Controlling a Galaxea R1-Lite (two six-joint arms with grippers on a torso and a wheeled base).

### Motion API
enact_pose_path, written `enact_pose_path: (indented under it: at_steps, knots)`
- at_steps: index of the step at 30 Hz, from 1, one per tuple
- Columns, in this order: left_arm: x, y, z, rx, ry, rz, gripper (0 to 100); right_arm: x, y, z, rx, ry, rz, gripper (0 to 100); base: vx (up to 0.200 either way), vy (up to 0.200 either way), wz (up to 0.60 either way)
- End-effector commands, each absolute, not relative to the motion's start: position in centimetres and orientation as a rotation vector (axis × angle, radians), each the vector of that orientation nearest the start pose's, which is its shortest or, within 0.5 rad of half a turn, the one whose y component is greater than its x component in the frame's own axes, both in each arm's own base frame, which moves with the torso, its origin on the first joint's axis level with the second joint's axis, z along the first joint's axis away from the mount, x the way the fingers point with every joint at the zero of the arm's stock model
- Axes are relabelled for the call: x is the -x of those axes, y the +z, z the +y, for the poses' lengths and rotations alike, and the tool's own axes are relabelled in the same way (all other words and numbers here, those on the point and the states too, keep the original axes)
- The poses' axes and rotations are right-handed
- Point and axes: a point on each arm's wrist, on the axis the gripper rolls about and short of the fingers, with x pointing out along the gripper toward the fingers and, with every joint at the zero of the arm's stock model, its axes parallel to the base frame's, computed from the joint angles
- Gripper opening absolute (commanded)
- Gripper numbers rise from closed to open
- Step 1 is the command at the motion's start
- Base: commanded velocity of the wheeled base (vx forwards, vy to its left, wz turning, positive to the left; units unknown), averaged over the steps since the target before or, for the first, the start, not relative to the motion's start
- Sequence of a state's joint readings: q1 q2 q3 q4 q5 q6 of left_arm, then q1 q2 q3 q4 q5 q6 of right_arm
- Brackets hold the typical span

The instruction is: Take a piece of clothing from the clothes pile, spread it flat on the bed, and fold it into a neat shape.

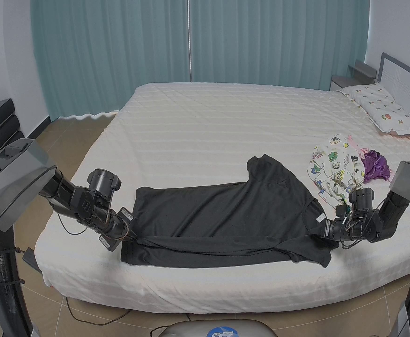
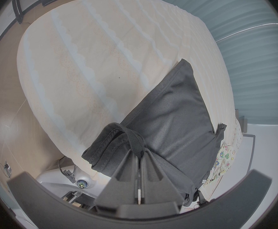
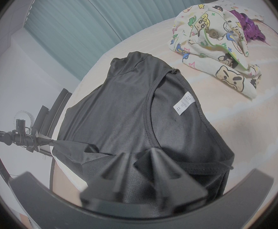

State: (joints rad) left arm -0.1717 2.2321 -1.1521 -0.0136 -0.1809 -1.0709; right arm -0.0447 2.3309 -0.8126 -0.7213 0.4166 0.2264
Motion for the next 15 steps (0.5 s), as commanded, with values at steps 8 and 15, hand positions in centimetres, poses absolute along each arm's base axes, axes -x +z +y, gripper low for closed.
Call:
enact_pose_path:
  at_steps: [8,15]
  knots:
    - [-37.6,2.9,-6.9,0.958,0.285,1.133,0,-35.6,-1.7,-2.6,-0.407,0.230,0.788,0,0.000,0.000,0.00]
    - [-37.6,2.9,-6.9,0.959,0.286,1.133,0,-35.4,-0.5,-3.4,-0.418,0.214,0.754,0,0.000,0.000,0.00]
